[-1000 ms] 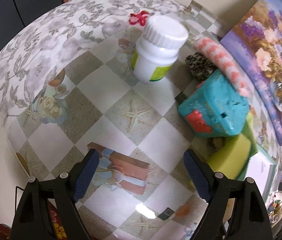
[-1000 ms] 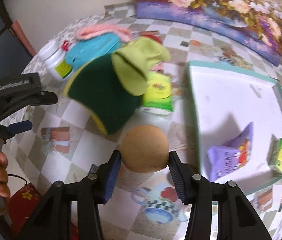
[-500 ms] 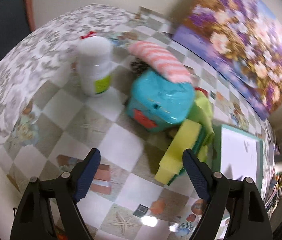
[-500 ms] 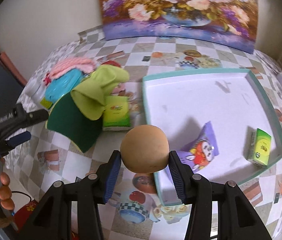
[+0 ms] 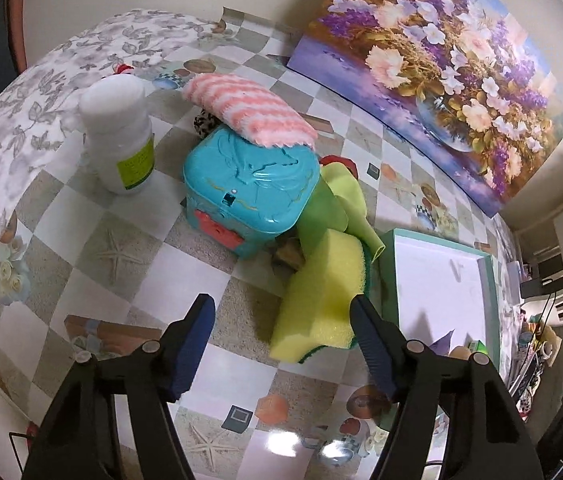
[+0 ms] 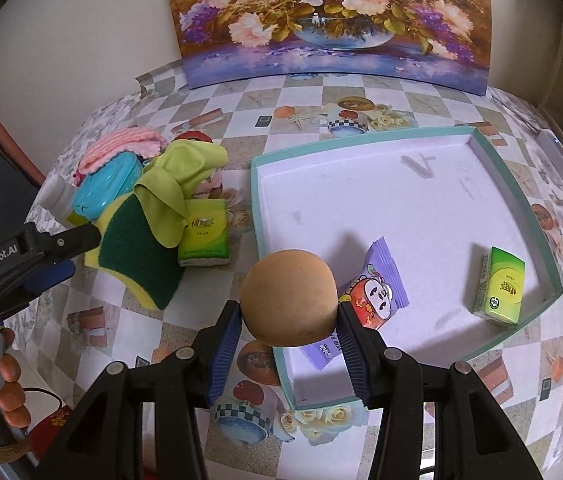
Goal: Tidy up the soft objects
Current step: 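Carry the beige puff over the tray with the right gripper while the left gripper grasps the green-yellow sponge, then lift the sponge toward the tray with the left gripper while the right gripper holds the puff above it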
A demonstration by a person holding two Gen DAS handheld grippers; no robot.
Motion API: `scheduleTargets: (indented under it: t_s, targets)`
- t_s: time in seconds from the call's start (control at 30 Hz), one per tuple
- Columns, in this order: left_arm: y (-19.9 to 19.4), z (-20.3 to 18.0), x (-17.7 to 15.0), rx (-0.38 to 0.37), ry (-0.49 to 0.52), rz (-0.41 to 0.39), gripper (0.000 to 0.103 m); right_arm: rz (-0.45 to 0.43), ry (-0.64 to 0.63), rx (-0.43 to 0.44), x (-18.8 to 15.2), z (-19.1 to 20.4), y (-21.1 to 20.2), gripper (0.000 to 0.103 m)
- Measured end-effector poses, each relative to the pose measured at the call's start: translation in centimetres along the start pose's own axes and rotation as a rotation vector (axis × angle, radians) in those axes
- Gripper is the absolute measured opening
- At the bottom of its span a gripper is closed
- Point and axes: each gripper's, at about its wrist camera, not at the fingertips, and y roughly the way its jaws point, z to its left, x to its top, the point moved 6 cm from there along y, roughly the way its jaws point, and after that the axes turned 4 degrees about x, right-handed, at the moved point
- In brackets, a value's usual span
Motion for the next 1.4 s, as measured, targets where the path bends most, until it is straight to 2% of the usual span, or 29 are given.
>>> scheduleTargets:
  t_s: [0.3, 0.53, 0.57, 0.6, 0.77, 0.9, 1.1, 1.2, 1.4]
  targets:
    - [-0.2, 0.1, 0.1, -0.028, -0.025, 0.000, 0.071, 0.003, -0.006, -0.001, 0.0, 0.2, 0.1, 0.051]
    - [-0.5, -0.7, 0.1, -0.029, 0.005, -0.016, 0.071, 0.003, -0.001, -0.001, -0.1, 0.1, 0.1, 0.051]
    - [-0.3, -0.8, 0.0, -0.035, 0.006, -0.008, 0.065, 0.004, -0.001, -0.001, -0.1, 0.1, 0.1, 0.051]
    - [-0.2, -0.9, -0.1, -0.044, 0.007, -0.001, 0.055, 0.004, -0.001, -0.001, -0.1, 0.1, 0.1, 0.051]
    - [0.6, -1.4, -0.4, -0.040, 0.027, 0.022, 0.051, 0.007, 0.001, -0.002, -0.2, 0.1, 0.2, 0.051]
    - [1.2, -1.6, -0.8, -0.062, 0.029, 0.054, 0.035, 0.010, 0.004, -0.004, -0.2, 0.0, 0.3, 0.051]
    - [1.0, -1.5, -0.9, -0.081, 0.014, 0.051, 0.031, 0.009, 0.005, -0.004, -0.2, 0.0, 0.3, 0.051]
    - [0.2, -0.9, -0.7, -0.046, 0.008, 0.026, 0.031, 0.009, 0.011, -0.005, -0.2, -0.1, 0.3, 0.051]
    - [-0.9, 0.0, -0.3, -0.026, -0.029, -0.007, 0.031, 0.007, 0.020, -0.007, -0.2, -0.4, 0.2, 0.051]
